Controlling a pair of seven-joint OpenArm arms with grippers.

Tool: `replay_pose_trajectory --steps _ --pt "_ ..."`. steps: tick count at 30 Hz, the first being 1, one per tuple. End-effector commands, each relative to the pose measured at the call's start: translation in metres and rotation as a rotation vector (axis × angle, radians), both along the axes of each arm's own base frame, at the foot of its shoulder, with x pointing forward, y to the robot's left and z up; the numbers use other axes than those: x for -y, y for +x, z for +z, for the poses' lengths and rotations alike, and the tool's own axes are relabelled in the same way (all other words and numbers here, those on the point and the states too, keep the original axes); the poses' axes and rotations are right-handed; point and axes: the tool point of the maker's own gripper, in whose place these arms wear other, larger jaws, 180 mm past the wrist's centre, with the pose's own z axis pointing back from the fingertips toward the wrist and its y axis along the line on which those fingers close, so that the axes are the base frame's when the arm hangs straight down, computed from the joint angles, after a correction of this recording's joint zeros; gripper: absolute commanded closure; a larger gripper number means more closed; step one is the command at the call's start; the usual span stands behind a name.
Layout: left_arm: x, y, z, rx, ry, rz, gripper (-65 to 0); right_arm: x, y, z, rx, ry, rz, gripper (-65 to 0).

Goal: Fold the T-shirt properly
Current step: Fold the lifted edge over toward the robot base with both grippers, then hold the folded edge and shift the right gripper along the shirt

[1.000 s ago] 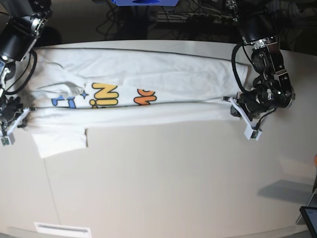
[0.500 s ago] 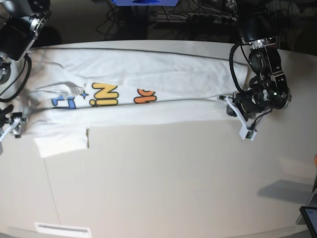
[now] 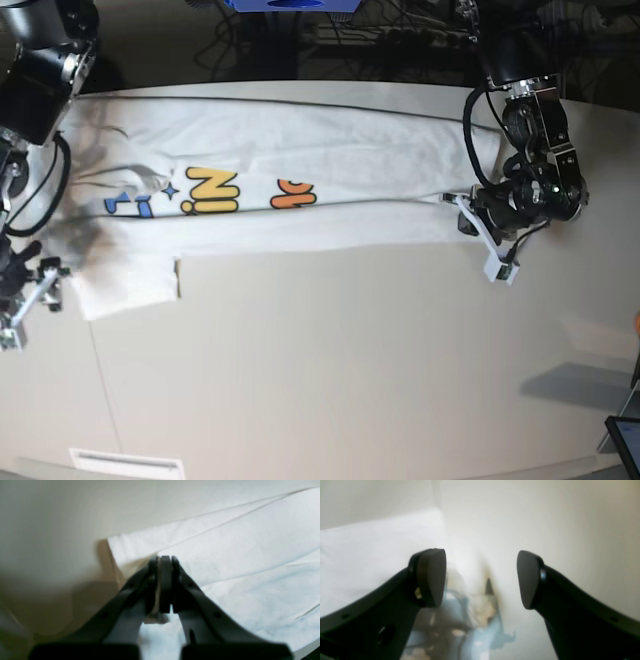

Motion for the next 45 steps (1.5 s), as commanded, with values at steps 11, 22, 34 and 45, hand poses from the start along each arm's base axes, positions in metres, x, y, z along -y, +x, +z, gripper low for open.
replay_pose_trajectory --steps 11,22,34,45 --pt "-0.006 0.01 0.013 0.049 0.006 0.007 0.0 0.011 0.048 -0.028 -0.052 0.18 0.006 -42.9" --pt "-0.003 0.011 0.013 0.051 0.007 -0.003 0.0 0.0 0.052 -0.06 -0.076 0.316 -0.01 -46.3" --pt "-0.002 0.011 0.013 0.052 0.004 -0.004 0.0 -0.013 0.055 -0.063 -0.079 0.333 -0.001 -46.1" --pt "-0.002 0.011 0.013 0.052 0.004 -0.004 0.0 -0.014 0.053 -0.066 -0.088 0.334 -0.003 -11.8"
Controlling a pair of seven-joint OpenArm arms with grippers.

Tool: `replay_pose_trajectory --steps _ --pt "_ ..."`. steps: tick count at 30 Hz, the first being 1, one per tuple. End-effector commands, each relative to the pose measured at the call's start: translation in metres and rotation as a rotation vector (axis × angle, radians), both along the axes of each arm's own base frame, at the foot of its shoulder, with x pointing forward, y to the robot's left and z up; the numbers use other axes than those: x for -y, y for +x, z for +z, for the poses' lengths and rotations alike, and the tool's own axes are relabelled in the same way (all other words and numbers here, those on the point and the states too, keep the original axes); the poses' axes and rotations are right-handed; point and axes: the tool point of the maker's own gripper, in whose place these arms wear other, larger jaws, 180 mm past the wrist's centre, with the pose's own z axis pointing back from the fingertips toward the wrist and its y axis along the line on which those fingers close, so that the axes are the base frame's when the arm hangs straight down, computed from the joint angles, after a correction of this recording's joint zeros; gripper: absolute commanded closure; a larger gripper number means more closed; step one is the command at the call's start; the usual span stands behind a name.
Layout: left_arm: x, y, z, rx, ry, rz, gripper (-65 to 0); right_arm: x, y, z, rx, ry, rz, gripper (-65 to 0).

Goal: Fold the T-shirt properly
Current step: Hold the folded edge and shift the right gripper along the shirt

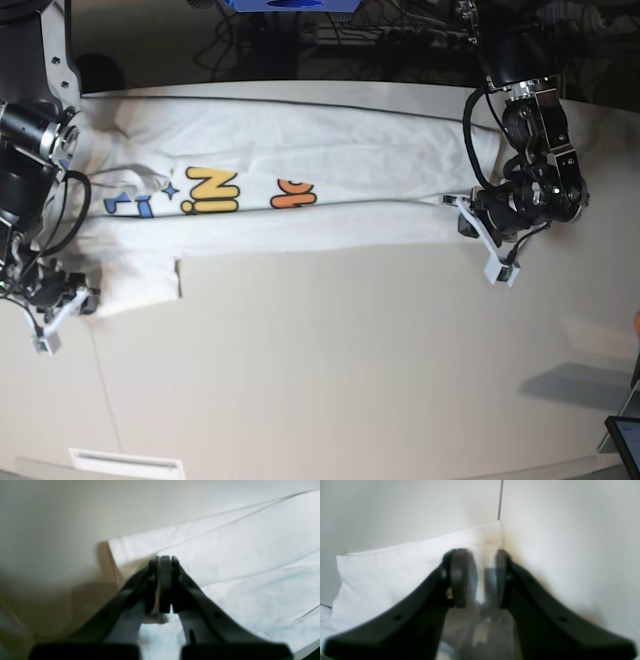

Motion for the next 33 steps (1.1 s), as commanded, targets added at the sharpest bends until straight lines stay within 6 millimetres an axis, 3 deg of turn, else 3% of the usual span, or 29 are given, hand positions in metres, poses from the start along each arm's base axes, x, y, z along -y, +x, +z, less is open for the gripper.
replay_pose_trajectory --steps 1,3,16,19,23,25,29,33 --pt "-0.003 0.01 0.012 0.047 0.006 -0.005 0.0 0.01 0.016 0.024 0.069 -0.01 -0.01 -6.8" --pt "-0.003 0.01 0.012 0.047 0.006 -0.005 0.0 0.01 0.016 0.024 0.069 -0.01 -0.01 0.0" --pt "-0.003 0.01 0.012 0.044 0.009 -0.005 0.0 0.012 0.02 0.029 0.084 -0.014 -0.017 -2.3" --pt "-0.002 0.009 0.012 0.043 0.006 -0.006 0.0 0.024 0.022 0.032 0.087 -0.035 -0.091 -12.5" --pt "-0.003 0.009 0.012 0.042 0.007 -0.006 0.0 0.033 0.026 0.043 0.112 -0.063 -0.13 -39.5" --pt "-0.002 0.009 0.012 0.043 0.006 -0.006 0.0 0.033 0.026 0.043 0.113 -0.064 -0.131 -48.2" --pt "-0.002 0.009 0.012 0.043 0.006 -0.007 0.0 0.031 0.026 0.041 0.106 -0.069 -0.124 -48.5" --pt "-0.002 0.009 0.012 0.043 0.005 -0.008 0.0 0.005 0.028 0.024 0.06 -0.127 -0.012 -48.5"
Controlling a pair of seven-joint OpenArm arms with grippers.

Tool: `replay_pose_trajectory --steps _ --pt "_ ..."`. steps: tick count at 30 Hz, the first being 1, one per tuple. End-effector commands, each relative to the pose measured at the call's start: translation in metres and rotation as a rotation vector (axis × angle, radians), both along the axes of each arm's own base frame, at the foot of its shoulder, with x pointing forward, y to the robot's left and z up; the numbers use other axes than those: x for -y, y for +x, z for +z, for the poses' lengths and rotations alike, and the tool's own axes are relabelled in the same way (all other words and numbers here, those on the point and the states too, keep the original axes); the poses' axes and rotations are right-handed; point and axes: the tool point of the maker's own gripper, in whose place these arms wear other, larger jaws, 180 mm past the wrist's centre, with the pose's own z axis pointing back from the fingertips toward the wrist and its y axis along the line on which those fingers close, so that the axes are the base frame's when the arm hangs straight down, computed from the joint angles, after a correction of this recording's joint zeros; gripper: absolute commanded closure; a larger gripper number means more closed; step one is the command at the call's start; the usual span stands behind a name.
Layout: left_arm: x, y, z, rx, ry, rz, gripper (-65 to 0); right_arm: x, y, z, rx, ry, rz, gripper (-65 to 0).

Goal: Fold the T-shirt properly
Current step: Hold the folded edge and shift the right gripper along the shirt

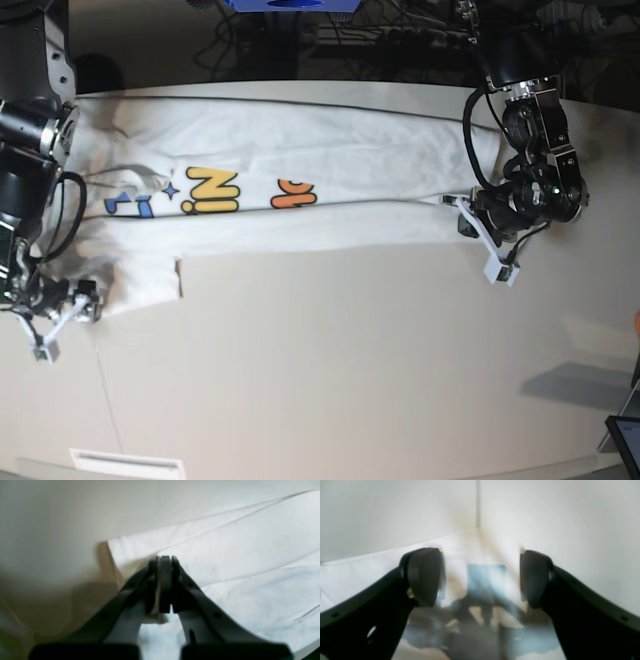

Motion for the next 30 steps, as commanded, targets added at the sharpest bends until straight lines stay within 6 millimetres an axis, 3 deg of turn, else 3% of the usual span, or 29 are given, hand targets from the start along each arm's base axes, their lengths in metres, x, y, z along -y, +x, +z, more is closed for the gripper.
replay_pose_trajectory --steps 1,7,12,24,30 --pt "-0.002 0.009 0.012 0.043 0.006 -0.007 0.0 0.005 0.017 0.017 0.069 -0.003 -0.023 -48.5" --pt "-0.003 0.008 0.011 0.042 0.007 -0.007 0.0 -0.002 0.012 -0.01 0.038 0.037 -0.083 -48.8" --pt "-0.003 0.009 0.012 0.044 0.006 -0.007 0.0 -0.003 0.01 -0.013 0.029 0.042 -0.084 -47.7" --pt "-0.003 0.009 0.012 0.044 0.006 -0.007 0.0 -0.003 0.004 -0.018 -0.012 0.042 -0.086 0.0" --pt "-0.003 0.009 0.012 0.042 0.006 -0.007 0.0 -0.001 0.007 -0.01 -0.001 0.035 -0.082 -0.3"
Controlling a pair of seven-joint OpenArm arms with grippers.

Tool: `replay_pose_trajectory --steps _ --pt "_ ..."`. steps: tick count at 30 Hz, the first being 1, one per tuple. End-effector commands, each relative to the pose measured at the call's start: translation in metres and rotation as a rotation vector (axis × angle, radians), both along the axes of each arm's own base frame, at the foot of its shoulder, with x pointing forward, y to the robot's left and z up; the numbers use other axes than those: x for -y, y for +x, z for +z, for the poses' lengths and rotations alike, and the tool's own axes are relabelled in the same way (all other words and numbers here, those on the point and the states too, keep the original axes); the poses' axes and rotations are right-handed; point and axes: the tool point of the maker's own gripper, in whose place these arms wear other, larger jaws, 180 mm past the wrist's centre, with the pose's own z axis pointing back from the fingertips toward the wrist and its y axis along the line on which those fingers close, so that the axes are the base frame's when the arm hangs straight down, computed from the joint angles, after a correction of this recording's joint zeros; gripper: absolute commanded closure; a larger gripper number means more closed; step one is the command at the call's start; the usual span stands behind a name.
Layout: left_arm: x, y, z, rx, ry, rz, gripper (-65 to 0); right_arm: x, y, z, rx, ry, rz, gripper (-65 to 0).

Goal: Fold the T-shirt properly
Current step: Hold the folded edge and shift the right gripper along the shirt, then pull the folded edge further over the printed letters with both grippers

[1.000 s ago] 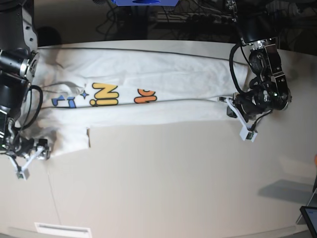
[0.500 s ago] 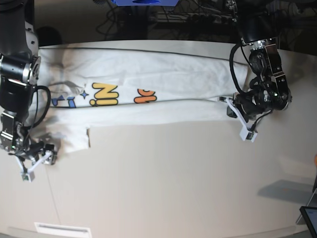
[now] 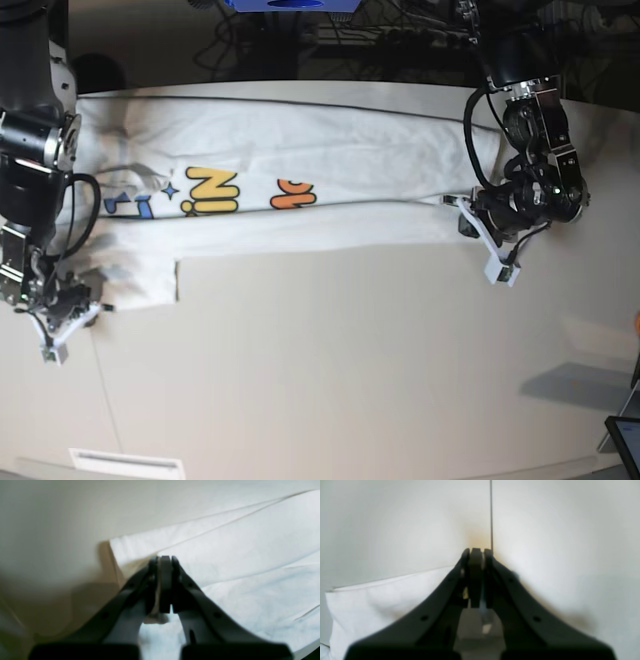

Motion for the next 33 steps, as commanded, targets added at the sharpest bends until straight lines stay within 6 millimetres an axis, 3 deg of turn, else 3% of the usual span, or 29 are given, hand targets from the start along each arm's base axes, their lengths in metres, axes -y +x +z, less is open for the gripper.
replay_pose_trajectory --steps 1,9,17,24,33 --pt "-0.002 0.009 0.012 0.042 0.005 -0.007 0.0 0.003 0.002 0.008 -0.013 -0.022 0.015 -0.3" --pt "-0.002 0.008 0.012 0.044 0.007 -0.008 0.0 0.0 -0.003 0.048 0.028 -0.143 0.08 -0.3" --pt "-0.002 0.009 0.019 0.064 0.017 -0.014 0.0 -0.003 -0.016 0.069 0.038 -0.219 0.109 -0.3" --pt "0.0 0.009 0.042 0.137 0.065 -0.039 0.0 0.004 -0.04 0.091 0.052 -0.263 0.074 -0.3" --pt "-0.003 -0.005 0.034 0.107 0.082 -0.045 0.0 -0.014 -0.07 0.109 0.053 -0.329 0.106 -0.3"
